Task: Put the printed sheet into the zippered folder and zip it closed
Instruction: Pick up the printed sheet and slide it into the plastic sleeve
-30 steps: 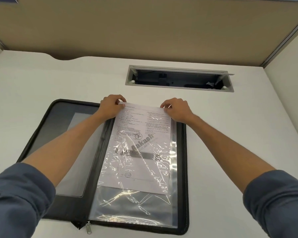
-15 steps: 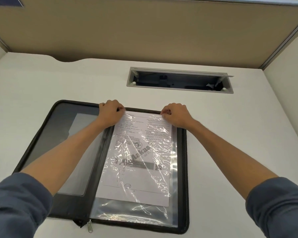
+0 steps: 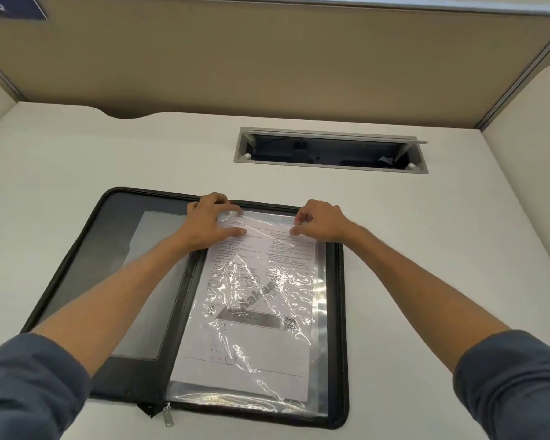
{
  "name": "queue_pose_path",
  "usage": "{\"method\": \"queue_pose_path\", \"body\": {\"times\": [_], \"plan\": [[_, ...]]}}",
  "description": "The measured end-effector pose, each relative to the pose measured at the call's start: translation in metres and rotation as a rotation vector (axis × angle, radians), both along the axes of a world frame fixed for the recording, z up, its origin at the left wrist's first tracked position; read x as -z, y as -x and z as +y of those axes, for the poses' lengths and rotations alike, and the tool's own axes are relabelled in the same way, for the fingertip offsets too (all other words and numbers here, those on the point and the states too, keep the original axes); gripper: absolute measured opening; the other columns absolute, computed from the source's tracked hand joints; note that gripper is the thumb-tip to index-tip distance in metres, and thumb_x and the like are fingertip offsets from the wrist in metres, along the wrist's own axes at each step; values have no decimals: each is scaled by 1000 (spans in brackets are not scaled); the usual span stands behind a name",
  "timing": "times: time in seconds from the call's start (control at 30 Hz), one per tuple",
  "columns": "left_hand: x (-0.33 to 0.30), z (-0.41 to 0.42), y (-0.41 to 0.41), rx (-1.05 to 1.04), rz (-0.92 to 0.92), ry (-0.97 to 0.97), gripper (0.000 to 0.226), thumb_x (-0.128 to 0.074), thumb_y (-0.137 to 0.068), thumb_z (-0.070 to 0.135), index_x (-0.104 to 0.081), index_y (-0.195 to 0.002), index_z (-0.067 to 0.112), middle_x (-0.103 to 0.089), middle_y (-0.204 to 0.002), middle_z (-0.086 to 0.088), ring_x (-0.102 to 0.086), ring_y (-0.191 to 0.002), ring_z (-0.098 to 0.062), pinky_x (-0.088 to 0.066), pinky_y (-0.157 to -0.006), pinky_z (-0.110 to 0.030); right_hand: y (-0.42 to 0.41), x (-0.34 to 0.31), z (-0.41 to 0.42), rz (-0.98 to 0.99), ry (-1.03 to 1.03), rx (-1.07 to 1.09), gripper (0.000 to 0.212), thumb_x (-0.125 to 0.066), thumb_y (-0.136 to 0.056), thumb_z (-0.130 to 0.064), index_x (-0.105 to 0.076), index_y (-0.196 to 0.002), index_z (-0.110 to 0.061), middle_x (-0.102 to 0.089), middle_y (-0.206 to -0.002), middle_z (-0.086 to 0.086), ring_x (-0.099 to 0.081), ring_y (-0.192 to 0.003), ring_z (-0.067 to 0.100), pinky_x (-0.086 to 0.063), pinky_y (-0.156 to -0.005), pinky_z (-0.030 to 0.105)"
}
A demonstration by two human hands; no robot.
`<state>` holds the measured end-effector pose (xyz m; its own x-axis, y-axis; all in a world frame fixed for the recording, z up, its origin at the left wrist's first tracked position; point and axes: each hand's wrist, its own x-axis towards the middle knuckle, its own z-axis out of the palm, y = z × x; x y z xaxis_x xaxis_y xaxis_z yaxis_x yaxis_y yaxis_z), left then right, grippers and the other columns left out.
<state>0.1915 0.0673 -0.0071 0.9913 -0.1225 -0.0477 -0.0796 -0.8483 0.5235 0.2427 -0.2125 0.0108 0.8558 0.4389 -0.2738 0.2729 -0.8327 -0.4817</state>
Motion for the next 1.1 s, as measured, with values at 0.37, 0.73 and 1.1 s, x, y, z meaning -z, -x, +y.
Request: {"method": "queue_pose_path", "body": {"times": [0.37, 0.73, 1.1], "plan": [[5, 0, 4, 0, -2, -57, 46, -71, -74, 56, -60, -114, 35, -45, -124, 4, -38, -129, -19, -14, -108, -42, 10, 3, 3, -60, 19, 46, 34, -67, -80, -49, -71, -97, -20, -64, -110, 1, -59, -102, 21, -42, -91, 43], [-4, 5, 91, -9, -104, -199, 62, -56, -88, 52, -44, -140, 20, -47, -144, -5, -40, -134, -24, -26, -111, -45, 135, 21, 8, -371, -17, 194, 71, -46, -91, -60, -35, -146, -17, -37, -151, 5, -33, -140, 22, -24, -114, 44], [24, -13, 168, -64, -63, -210, 87, -19, -82, 78, -20, -153, 28, -18, -161, 0, -5, -149, -18, -4, -120, -45, 205, 58, 5, -297, 25, 251, 86, -18, -86, -82, -7, -154, -32, 1, -163, -8, 7, -150, 12, -3, -121, 47]]}}
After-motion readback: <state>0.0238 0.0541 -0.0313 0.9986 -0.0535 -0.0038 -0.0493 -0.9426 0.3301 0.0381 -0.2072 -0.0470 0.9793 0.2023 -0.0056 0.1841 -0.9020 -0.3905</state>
